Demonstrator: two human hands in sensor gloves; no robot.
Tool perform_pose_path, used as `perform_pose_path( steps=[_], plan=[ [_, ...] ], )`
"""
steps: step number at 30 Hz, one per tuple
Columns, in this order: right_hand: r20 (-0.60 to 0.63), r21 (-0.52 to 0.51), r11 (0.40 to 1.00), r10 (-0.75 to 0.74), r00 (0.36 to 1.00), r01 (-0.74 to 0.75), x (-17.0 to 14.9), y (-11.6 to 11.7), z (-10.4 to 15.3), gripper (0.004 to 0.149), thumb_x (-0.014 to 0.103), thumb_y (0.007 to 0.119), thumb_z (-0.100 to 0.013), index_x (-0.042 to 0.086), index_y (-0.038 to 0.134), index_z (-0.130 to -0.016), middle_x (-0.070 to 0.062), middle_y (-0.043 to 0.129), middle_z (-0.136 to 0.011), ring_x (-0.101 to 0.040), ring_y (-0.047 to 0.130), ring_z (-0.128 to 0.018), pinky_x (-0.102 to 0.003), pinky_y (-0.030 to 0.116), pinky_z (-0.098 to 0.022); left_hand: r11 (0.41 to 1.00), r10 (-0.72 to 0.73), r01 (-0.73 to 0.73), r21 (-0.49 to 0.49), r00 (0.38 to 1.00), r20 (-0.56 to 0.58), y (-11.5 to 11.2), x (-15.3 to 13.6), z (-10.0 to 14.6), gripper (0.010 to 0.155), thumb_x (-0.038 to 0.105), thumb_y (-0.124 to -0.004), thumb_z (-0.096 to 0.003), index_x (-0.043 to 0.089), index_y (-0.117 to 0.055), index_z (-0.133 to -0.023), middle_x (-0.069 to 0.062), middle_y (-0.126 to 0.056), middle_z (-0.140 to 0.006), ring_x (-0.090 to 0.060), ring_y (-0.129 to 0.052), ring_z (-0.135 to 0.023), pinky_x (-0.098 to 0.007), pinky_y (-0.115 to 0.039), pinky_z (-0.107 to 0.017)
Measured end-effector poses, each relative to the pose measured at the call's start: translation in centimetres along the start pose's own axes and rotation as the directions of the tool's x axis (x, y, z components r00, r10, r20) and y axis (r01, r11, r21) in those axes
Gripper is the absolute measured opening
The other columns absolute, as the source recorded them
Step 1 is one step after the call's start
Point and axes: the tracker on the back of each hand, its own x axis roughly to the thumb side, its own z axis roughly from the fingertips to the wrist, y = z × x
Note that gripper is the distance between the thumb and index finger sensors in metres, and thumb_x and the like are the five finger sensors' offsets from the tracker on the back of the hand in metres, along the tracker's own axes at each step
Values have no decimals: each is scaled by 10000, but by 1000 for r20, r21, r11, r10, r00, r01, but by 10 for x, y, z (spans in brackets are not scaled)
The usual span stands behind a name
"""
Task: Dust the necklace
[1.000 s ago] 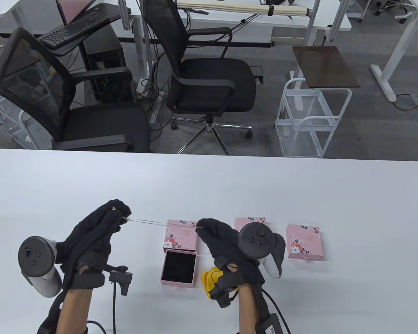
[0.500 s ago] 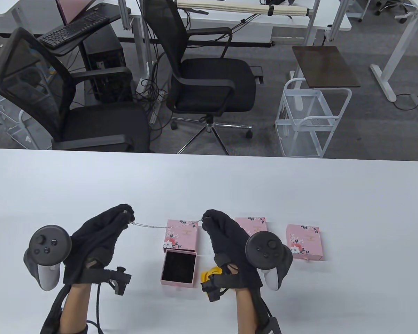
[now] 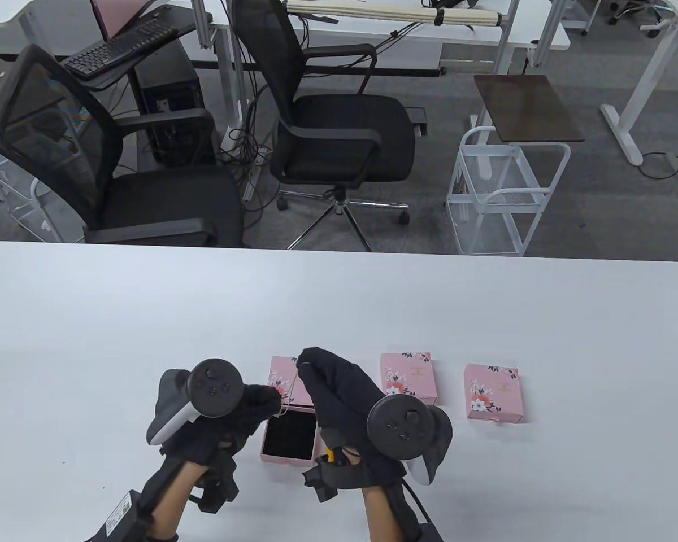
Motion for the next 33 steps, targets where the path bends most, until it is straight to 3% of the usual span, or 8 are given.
perform_pose_path(
  steps=[7, 11, 15, 18, 22, 26, 30, 33],
  plan=[
    [-1, -14, 1000, 8, 1000, -8, -2, -4, 0, 350, 313, 737, -654, 150, 770, -962, -181, 894, -848, -413, 904, -664, -523, 759, -549, 989, -18, 21, -149, 1000, 22, -27, 1, -17, 386, 399, -830, -590, 250, -901, -939, -59, -985, -920, -283, -921, -813, -481, -795, -587],
    [-6, 9, 1000, 2, 1000, -2, -2, -2, -1, 349, 315, 737, -656, 152, 771, -962, -182, 891, -854, -418, 899, -670, -526, 755, -552, 988, 15, -11, -156, 1000, 22, -26, -1, -17, 447, 442, -833, -584, 235, -864, -978, -75, -956, -960, -304, -905, -838, -493, -785, -599],
    [-5, 29, 999, 13, 1000, -13, -1, -2, -1, 349, 316, 740, -655, 154, 775, -963, -191, 883, -865, -425, 892, -682, -532, 749, -558, 993, 71, -68, -101, 997, 27, -10, -5, -9, 607, 487, -824, -578, 202, -714, -1103, -140, -832, -1078, -368, -817, -922, -532, -730, -651],
    [-7, 40, 998, 39, 999, -39, -2, -2, -1, 346, 317, 746, -653, 166, 784, -962, -202, 870, -884, -435, 881, -700, -540, 741, -565, 984, 171, -173, 30, 983, 67, 10, -8, 4, 609, 487, -810, -583, 197, -701, -1107, -145, -822, -1083, -371, -808, -928, -536, -725, -654],
    [-4, 80, 995, 67, 998, -66, -1, 2, -2, 344, 320, 755, -650, 177, 792, -961, -223, 841, -921, -457, 854, -736, -553, 726, -579, 865, 397, -451, 222, 884, 246, 25, -5, 23, 585, 484, -823, -570, 193, -749, -1073, -113, -894, -1020, -333, -870, -877, -509, -767, -624],
    [22, 124, 987, 99, 995, -101, 3, 8, -2, 344, 325, 759, -649, 191, 794, -963, -253, 785, -980, -488, 808, -789, -568, 701, -603, 795, 527, -591, 137, 784, 329, 24, 4, 28, 552, 480, -863, -541, 183, -830, -1005, -93, -987, -914, -289, -953, -783, -476, -824, -559],
    [43, 118, 985, 124, 991, -128, 4, 9, -2, 344, 331, 757, -648, 199, 792, -963, -257, 770, -998, -492, 797, -806, -570, 696, -611, 805, 472, -548, 229, 824, 312, 26, 5, 31, 448, 445, -897, -526, 202, -915, -902, -36, -1075, -761, -214, -1028, -654, -423, -879, -470],
    [20, 149, 988, 33, 999, -35, 1, 10, -3, 345, 330, 753, -651, 198, 786, -968, -257, 769, -1002, -497, 794, -807, -574, 693, -613, 816, 479, -550, 179, 816, 324, 25, 5, 29, 391, 435, -891, -536, 226, -939, -862, -15, -1091, -718, -193, -1038, -621, -410, -885, -450]
  ],
)
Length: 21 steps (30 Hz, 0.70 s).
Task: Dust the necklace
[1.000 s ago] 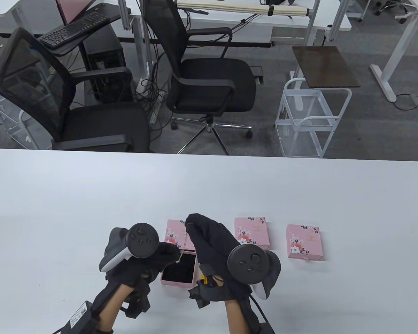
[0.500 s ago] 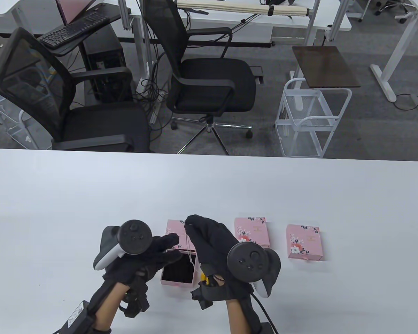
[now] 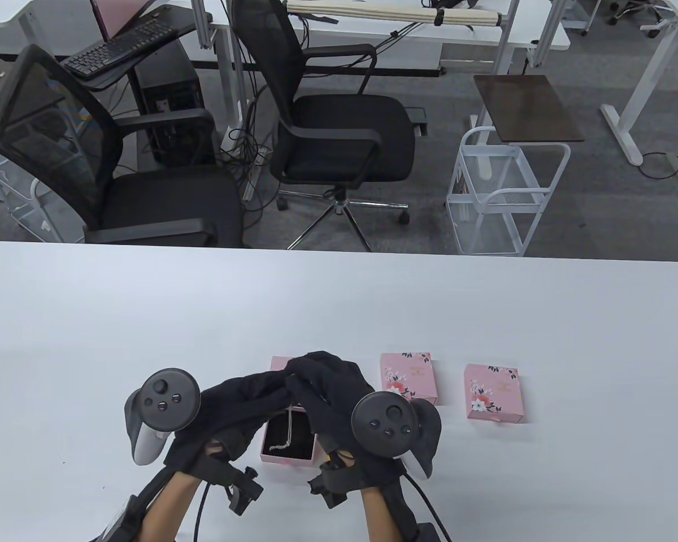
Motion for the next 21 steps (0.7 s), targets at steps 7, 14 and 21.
perform_pose_path(
  steps=[7, 14, 21],
  plan=[
    [-24, 12, 1000, -22, 999, 23, -11, 1, -3, 357, 324, 746, -654, 174, 777, -976, -249, 774, -997, -492, 800, -804, -571, 697, -610, 966, 136, -139, -219, 990, -30, -1, -4, -5, 401, 405, -841, -582, 209, -898, -926, -38, -1046, -791, -230, -993, -685, -427, -855, -496],
    [-130, 64, 996, -50, 990, 58, -24, 7, -6, 365, 310, 724, -670, 148, 754, -996, -272, 764, -999, -513, 792, -799, -582, 690, -606, 878, 399, -409, -247, 912, -92, -2, -17, -7, 392, 398, -830, -592, 213, -881, -933, -42, -1025, -809, -227, -977, -695, -423, -846, -501],
    [-61, -41, 999, -32, 998, 30, -11, 2, -1, 406, 314, 737, -662, 117, 724, -1017, -252, 780, -979, -477, 824, -772, -556, 714, -591, 886, 451, -456, -79, 889, -75, 7, -20, -3, 374, 412, -834, -587, 255, -879, -924, -15, -1024, -811, -210, -978, -694, -407, -850, -500]
  ],
)
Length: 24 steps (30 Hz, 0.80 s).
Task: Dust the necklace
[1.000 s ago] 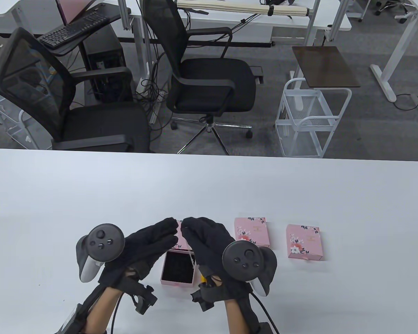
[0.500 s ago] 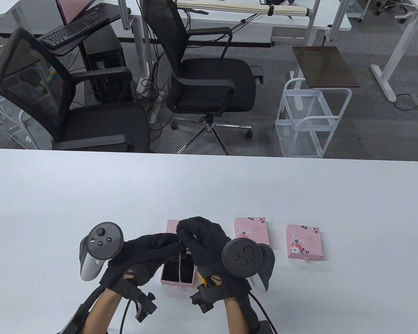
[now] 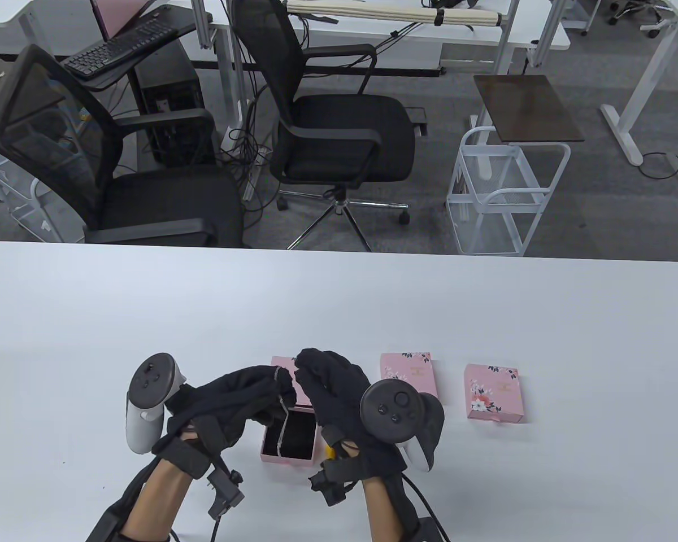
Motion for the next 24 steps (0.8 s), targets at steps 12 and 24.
perform_pose_path(
  steps=[12, 24],
  plan=[
    [67, 54, 997, 50, 997, -53, 26, 28, 7, 514, 344, 776, -644, 50, 680, -1054, -285, 746, -1010, -494, 813, -789, -559, 714, -591, 971, -102, 84, 224, 992, 70, -2, 11, 11, 372, 450, -830, -582, 323, -869, -930, -110, -794, -1073, -357, -757, -933, -519, -711, -653],
    [112, -29, 985, 173, 978, -171, 35, 44, 11, 355, 294, 777, -627, 102, 825, -921, -191, 924, -804, -376, 938, -605, -495, 795, -507, 978, 77, -84, 188, 996, 46, 4, 0, 7, 400, 373, -720, -633, 231, -745, -1007, -102, -833, -1038, -336, -802, -905, -515, -730, -643]
  ],
)
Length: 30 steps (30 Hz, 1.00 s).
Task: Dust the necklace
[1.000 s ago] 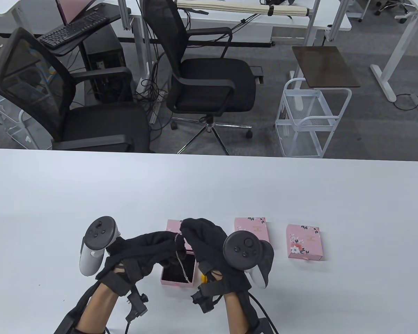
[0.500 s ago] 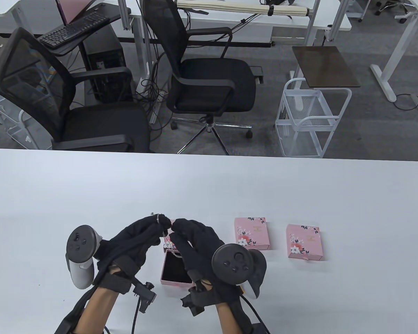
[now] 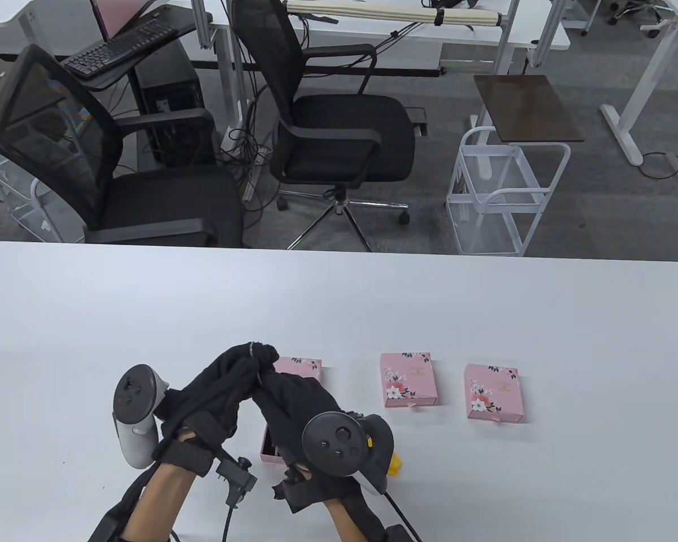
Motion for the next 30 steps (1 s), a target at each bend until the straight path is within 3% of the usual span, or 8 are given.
perform_pose_path(
  steps=[6, 14, 22, 30],
  plan=[
    [0, 53, 999, 7, 1000, -7, 0, 3, -1, 354, 295, 778, -627, 107, 825, -922, -190, 924, -804, -376, 938, -604, -496, 794, -508, 997, 17, -18, 72, 1000, 12, 11, 1, 0, 431, 378, -711, -629, 217, -708, -1029, -53, -934, -938, -264, -906, -824, -474, -802, -589],
    [3, 94, 995, -13, 1000, 13, 2, 7, -1, 352, 296, 777, -628, 109, 824, -922, -188, 924, -806, -375, 938, -605, -497, 793, -509, 986, -81, 68, 153, 994, 77, 25, 14, 5, 413, 414, -744, -615, 212, -776, -974, -35, -986, -869, -235, -950, -761, -443, -831, -548],
    [5, 130, 991, -45, 999, 44, 3, 12, -1, 355, 297, 777, -627, 110, 823, -925, -187, 922, -809, -373, 938, -607, -497, 792, -512, 925, -284, 237, 297, 950, 129, 34, 30, 14, 408, 435, -784, -591, 212, -844, -927, -20, -1044, -787, -210, -997, -684, -418, -863, -495],
    [8, 153, 987, -45, 999, 43, 5, 16, -1, 353, 296, 777, -626, 115, 823, -926, -185, 921, -812, -375, 936, -611, -499, 790, -515, 921, -302, 249, 300, 942, 146, 31, 35, 17, 411, 456, -788, -586, 220, -845, -918, -13, -1043, -779, -208, -995, -678, -412, -864, -490]
  ],
)
